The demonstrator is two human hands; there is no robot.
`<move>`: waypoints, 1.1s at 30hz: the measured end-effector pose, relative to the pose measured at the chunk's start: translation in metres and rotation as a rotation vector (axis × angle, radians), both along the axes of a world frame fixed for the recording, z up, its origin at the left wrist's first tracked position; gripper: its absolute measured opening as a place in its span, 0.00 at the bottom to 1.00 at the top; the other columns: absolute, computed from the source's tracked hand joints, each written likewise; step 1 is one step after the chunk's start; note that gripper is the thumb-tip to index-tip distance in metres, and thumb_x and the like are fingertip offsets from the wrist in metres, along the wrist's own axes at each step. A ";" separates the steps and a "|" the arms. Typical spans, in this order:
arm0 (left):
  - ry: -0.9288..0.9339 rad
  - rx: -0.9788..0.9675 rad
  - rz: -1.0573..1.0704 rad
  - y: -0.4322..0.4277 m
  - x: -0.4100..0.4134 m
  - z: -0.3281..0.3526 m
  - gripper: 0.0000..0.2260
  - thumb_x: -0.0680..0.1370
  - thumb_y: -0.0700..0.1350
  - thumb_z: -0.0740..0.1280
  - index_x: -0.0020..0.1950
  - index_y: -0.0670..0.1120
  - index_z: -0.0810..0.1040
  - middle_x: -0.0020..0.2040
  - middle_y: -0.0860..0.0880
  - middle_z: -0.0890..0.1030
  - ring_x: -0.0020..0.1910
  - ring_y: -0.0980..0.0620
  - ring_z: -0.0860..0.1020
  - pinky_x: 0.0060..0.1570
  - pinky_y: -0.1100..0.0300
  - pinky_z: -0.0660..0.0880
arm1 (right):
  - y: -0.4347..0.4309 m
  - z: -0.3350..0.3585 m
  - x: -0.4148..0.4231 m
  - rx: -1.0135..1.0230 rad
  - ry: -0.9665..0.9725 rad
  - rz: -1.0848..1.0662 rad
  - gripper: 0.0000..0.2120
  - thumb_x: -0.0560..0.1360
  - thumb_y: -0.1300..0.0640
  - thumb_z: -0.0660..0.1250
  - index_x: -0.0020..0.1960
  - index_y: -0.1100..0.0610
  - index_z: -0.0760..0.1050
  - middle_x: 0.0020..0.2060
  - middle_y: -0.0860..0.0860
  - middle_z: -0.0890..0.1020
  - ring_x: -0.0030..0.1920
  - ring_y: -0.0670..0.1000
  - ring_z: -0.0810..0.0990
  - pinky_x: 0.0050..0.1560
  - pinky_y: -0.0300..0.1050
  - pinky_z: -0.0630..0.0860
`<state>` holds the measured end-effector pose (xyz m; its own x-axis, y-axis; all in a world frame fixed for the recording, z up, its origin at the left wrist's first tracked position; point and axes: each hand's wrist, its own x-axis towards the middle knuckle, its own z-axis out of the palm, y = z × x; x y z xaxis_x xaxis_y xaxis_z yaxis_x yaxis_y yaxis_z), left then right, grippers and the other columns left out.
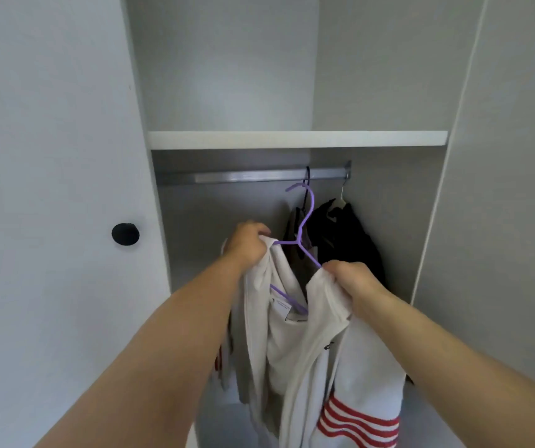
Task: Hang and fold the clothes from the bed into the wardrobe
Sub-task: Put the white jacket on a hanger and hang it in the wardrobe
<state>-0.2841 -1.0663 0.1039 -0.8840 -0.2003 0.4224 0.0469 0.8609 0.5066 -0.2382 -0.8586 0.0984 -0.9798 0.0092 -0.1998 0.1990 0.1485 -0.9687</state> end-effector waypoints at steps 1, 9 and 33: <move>0.070 -0.017 0.030 -0.004 -0.008 0.010 0.18 0.72 0.32 0.62 0.58 0.43 0.81 0.59 0.43 0.78 0.61 0.43 0.73 0.61 0.58 0.69 | -0.009 0.001 -0.009 -0.012 0.001 -0.005 0.10 0.74 0.56 0.68 0.48 0.63 0.78 0.40 0.59 0.80 0.39 0.57 0.79 0.39 0.43 0.73; 0.203 -0.366 0.369 -0.051 -0.073 0.064 0.24 0.79 0.44 0.59 0.75 0.51 0.62 0.76 0.48 0.61 0.76 0.45 0.53 0.72 0.45 0.48 | -0.069 0.025 -0.060 -0.164 0.008 0.024 0.14 0.78 0.56 0.65 0.58 0.66 0.76 0.48 0.61 0.80 0.48 0.59 0.80 0.54 0.51 0.76; 0.290 -0.244 0.418 -0.066 -0.095 0.072 0.14 0.78 0.43 0.62 0.61 0.52 0.79 0.58 0.46 0.79 0.63 0.43 0.69 0.72 0.49 0.53 | -0.133 0.063 -0.089 -0.067 0.106 0.084 0.18 0.81 0.59 0.56 0.68 0.66 0.68 0.66 0.63 0.73 0.66 0.61 0.73 0.60 0.51 0.72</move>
